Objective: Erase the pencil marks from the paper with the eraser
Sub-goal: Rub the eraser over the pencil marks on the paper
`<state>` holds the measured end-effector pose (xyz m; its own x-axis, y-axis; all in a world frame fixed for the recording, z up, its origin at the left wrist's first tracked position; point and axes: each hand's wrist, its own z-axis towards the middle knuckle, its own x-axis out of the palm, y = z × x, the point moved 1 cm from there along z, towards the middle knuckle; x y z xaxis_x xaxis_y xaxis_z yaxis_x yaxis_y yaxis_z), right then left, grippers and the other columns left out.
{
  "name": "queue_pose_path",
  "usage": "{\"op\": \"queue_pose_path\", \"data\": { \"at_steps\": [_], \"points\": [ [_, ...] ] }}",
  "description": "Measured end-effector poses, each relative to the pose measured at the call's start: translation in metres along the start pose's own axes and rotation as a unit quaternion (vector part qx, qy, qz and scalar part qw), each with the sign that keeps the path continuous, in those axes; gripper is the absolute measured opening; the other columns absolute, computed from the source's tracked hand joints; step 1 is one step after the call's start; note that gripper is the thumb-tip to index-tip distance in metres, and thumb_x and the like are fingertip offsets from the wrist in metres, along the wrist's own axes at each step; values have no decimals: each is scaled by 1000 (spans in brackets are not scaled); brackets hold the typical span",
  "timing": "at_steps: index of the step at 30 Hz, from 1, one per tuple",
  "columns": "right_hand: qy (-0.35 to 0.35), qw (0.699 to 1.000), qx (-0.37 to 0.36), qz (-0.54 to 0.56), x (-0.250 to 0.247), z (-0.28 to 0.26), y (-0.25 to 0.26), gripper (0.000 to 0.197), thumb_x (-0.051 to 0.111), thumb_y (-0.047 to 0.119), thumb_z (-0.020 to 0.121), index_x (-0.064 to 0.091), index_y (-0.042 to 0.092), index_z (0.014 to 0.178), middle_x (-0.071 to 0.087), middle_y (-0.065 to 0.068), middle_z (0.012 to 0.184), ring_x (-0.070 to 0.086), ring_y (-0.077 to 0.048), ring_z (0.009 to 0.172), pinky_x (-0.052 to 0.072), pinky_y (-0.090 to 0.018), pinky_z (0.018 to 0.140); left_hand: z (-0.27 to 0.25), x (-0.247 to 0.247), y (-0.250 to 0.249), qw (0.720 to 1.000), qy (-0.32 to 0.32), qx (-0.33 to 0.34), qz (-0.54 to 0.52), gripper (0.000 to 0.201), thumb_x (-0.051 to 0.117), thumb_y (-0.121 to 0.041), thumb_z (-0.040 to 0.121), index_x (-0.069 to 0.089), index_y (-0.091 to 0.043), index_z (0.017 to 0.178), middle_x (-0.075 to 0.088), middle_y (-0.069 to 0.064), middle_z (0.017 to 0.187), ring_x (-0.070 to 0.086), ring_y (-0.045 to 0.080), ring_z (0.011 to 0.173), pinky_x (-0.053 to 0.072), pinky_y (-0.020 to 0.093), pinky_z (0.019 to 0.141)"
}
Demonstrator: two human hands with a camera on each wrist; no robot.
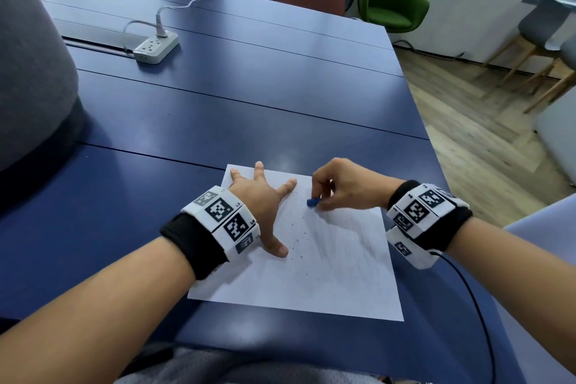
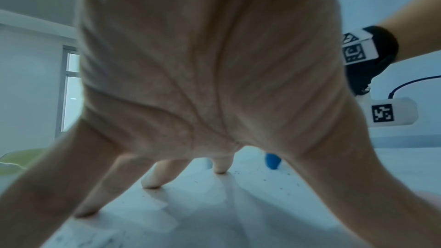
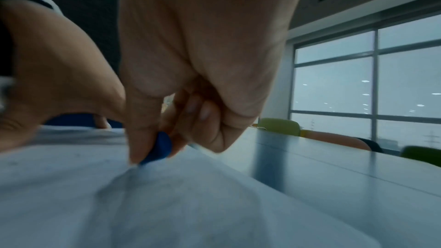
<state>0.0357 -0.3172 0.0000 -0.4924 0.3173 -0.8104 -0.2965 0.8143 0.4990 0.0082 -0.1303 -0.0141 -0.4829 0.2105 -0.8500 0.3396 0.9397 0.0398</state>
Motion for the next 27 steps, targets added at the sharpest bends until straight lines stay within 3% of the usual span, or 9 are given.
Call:
{"op": "queue_pose_path", "data": {
  "at_steps": [2, 7, 11, 16, 20, 21, 24, 25, 27],
  "points": [
    [56, 998, -1, -14, 1, -2, 6, 9, 79, 14, 73, 71, 12, 76, 67, -1, 70, 52, -5, 57, 44, -21, 57, 0, -1, 1, 1000, 2, 0, 2, 138, 75, -78, 51, -17, -47, 149, -18, 22, 158, 8, 63, 136, 40, 56, 105],
    [-12, 1000, 7, -8, 4, -6, 7, 10, 80, 15, 73, 71, 13, 74, 66, 1, 68, 50, -5, 55, 43, -19, 56, 1, 0, 2, 1000, -3, 0, 8, 138, 74, -79, 51, -18, -47, 148, -17, 23, 158, 10, 63, 136, 37, 56, 107],
    [114, 993, 2, -18, 9, -17, 14, 10, 82, 18, 72, 72, 18, 73, 66, 8, 67, 52, -3, 57, 43, -17, 56, 1, 1, 2, 1000, -2, 2, 9, 138, 74, -80, 50, -18, -47, 148, -16, 24, 158, 10, 64, 136, 36, 56, 108],
    [-40, 999, 4, -19, 10, -17, 5, 9, 78, 17, 75, 71, 13, 78, 69, -1, 75, 57, -11, 63, 48, -27, 60, 2, 2, 3, 1000, -2, 5, 4, 138, 74, -80, 49, -17, -47, 148, -17, 24, 158, 10, 65, 135, 35, 57, 108],
    [109, 994, -19, -6, 19, -32, 17, 11, 81, 16, 74, 70, 12, 73, 69, -5, 76, 52, -7, 59, 43, -18, 56, 2, 1, 3, 1000, -1, 3, 7, 139, 74, -80, 49, -17, -47, 149, -16, 25, 158, 9, 65, 135, 34, 58, 109],
    [99, 995, -14, -10, 16, -29, 16, 11, 81, 17, 74, 71, 12, 74, 70, -3, 75, 51, -5, 58, 42, -17, 56, 2, 1, 2, 1000, 0, 3, 11, 138, 74, -79, 50, -17, -46, 149, -16, 25, 158, 9, 65, 135, 32, 58, 110],
    [-31, 999, 8, -5, 8, -16, 7, 10, 79, 15, 74, 71, 11, 76, 69, -2, 74, 56, -11, 63, 46, -23, 60, 0, 0, 1, 1000, -5, 5, 17, 136, 73, -79, 53, -17, -45, 149, -16, 26, 158, 10, 64, 136, 30, 56, 112],
    [-42, 999, 10, 0, 8, -17, 7, 10, 79, 14, 74, 70, 10, 76, 69, -3, 74, 56, -13, 63, 46, -24, 60, 0, 0, 1, 1000, -5, 5, 16, 136, 74, -78, 53, -17, -45, 150, -16, 26, 157, 10, 64, 136, 30, 56, 112],
    [33, 999, -3, 2, 13, -25, 11, 9, 79, 11, 73, 70, 9, 75, 69, -7, 75, 54, -11, 61, 44, -20, 57, 1, 1, 2, 1000, -2, 4, 8, 138, 75, -78, 52, -17, -46, 149, -17, 25, 157, 10, 65, 135, 33, 56, 110]
  ]
}}
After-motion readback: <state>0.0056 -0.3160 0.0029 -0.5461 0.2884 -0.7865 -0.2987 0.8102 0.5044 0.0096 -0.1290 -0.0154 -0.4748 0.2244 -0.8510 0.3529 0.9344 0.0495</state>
